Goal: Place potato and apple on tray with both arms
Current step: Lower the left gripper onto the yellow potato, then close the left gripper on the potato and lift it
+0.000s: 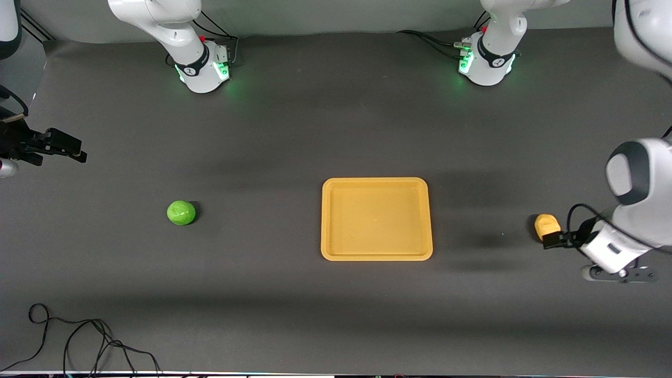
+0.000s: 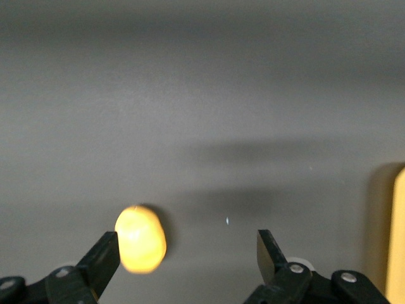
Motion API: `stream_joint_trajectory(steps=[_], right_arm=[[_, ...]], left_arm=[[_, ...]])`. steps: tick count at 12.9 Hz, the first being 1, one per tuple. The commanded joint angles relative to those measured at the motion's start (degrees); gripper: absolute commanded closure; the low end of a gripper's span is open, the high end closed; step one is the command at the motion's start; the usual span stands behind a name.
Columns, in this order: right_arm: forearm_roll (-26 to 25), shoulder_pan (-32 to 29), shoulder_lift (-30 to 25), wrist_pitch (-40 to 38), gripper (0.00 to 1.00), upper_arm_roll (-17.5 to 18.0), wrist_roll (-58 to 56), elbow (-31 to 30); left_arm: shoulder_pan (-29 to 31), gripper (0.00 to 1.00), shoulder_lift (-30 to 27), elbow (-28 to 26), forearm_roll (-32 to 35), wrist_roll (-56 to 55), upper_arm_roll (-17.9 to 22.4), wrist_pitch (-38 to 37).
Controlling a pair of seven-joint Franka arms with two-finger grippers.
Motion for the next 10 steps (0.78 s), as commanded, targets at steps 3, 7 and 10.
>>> stream_joint_trajectory(steps=[3,7,10], right_arm=[[-0.6,0.9,0.1,0.9,0.0,-0.5,-2.4,0.3],[-0.3,0.9,-0.3,0.2,0.0,-0.7,-2.4,0.3],[-0.3,0.9,-2.1,-0.6,0.0,-0.8,-2.4,-1.9]], left_arm=[[1.8,0.04,1.3,-9.1,0.6,5.2,0.3,14.1],[5.2,0.04,-0.4,-13.7,0.1,10.1,0.3,14.5],[6.9,0.04,-1.4,-18.2,-0.3,12.5,0.2,17.3]])
